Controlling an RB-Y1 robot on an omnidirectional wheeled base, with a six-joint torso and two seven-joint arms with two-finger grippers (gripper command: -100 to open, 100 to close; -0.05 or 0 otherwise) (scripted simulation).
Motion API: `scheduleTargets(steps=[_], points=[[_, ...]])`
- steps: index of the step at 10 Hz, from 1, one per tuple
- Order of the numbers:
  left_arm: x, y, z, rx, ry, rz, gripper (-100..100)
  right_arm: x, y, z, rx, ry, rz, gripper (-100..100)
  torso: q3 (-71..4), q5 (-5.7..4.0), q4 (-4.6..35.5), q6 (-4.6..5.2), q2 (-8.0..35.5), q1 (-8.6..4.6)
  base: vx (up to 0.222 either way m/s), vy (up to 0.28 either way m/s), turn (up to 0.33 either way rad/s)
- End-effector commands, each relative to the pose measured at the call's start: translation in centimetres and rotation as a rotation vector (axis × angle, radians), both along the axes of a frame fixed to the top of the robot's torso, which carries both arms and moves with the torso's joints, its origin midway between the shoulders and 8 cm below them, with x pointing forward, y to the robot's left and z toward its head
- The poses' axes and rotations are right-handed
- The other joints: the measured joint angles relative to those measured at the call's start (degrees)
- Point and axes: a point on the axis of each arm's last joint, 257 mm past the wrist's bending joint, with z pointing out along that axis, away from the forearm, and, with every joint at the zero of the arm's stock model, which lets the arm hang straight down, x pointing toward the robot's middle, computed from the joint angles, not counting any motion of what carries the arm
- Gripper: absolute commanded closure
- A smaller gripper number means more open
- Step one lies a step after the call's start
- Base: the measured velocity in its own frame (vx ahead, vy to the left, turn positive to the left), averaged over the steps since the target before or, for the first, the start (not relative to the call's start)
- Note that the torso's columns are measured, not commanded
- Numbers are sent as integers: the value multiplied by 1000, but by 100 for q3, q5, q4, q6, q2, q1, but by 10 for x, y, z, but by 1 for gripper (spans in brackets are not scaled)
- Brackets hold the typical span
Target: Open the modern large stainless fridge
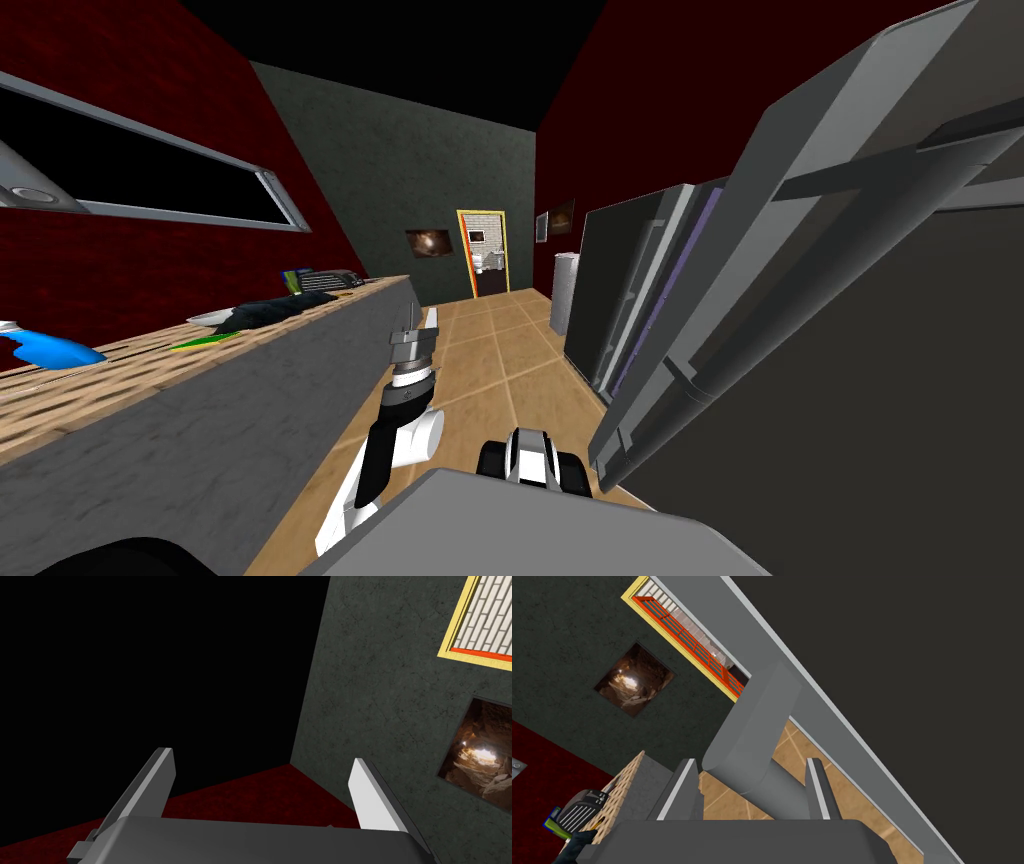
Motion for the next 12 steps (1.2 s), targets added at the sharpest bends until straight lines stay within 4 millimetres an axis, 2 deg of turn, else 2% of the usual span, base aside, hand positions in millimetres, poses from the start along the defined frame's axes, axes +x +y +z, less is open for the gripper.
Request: scheduleTargets(steps=[1,2,8,9,12], points=[[0,0,0,0,0,0,0,3,24,0,6,4,77,100,25,-4,9,5,24,15,-241,-144,136],[0,0,0,0,0,0,0,3,24,0,6,4,77,100,42,-4,20,14,44,9,-182,-147,64],[0,0,0,0,0,0,0,3,78,-1,10,11,247,100,50,-22,21,27,56,-23,-251,-116,119],[0,0,0,0,0,0,0,9,69,12,4,-11,234,-100,59,-17,23,31,56,8,-131,1,-1],[0,0,0,0,0,0,0,24,65,24,-4,-11,256,-100,6,19,9,15,0,48,-7,43,-85]])
